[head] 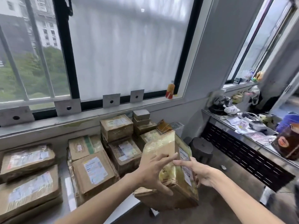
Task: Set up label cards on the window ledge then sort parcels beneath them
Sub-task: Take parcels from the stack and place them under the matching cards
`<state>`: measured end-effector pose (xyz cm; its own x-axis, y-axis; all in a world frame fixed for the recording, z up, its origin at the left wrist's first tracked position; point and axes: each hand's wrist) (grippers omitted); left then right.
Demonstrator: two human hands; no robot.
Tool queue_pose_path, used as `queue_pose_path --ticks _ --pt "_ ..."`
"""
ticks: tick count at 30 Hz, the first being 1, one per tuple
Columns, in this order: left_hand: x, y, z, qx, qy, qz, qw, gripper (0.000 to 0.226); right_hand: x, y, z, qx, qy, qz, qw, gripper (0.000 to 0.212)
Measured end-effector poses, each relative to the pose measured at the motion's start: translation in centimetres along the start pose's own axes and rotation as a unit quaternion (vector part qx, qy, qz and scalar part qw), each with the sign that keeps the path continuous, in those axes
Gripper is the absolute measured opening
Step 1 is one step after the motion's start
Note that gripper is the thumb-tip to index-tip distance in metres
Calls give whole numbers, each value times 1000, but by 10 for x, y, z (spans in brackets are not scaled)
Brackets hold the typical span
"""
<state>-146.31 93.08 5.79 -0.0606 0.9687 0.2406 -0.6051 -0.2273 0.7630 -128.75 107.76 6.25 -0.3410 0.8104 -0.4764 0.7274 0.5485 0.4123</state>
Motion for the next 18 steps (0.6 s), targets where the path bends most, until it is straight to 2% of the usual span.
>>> queue_pose_path --ticks 4,7,13,18 --pt "29 -29 -10 -19 -12 -15 1000 124 32 19 18 -16 -29 24 999 145" --pt "51 -52 -10 -53 -15 6 998 121 52 32 31 -24 -35 15 999 152" --pt "95 -89 -13 -59 22 1 998 126 101 61 40 -27 -55 18 998 142" --pt "127 -128 -11 -36 57 -14 998 126 134 102 44 -42 -53 -22 997 123"
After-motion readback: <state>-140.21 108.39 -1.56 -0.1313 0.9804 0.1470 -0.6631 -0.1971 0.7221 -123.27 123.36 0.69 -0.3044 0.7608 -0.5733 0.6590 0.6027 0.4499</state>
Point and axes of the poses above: each hand's wrist, its own x-axis towards the middle knuckle, its own y-axis out of the back of the hand, z = x × y, and after that the axes turned 15 degrees about z, right-handed
